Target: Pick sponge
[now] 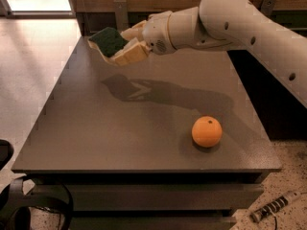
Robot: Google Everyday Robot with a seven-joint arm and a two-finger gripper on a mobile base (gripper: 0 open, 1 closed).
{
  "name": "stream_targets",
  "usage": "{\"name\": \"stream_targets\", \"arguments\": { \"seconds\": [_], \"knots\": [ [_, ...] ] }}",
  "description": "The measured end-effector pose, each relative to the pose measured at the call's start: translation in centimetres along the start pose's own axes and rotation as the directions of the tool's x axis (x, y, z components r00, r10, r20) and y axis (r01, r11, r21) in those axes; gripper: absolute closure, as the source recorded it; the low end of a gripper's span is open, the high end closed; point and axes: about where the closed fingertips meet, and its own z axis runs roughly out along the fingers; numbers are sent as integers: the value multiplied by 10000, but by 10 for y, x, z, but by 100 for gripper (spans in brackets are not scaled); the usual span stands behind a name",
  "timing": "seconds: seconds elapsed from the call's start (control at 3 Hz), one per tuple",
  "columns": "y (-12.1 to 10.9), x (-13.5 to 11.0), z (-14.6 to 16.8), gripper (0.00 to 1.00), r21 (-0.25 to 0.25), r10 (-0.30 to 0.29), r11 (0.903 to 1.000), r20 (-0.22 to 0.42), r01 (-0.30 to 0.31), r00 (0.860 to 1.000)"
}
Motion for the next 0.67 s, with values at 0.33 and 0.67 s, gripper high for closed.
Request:
{"name": "stream_targets", "arguments": {
  "seconds": [0.33,0.67],
  "knots": [
    [-3,-20,-30,100,288,-470,9985,-33,471,9989],
    [-3,-20,-31,100,306,-489,9983,-19,489,9988]
  ]
}}
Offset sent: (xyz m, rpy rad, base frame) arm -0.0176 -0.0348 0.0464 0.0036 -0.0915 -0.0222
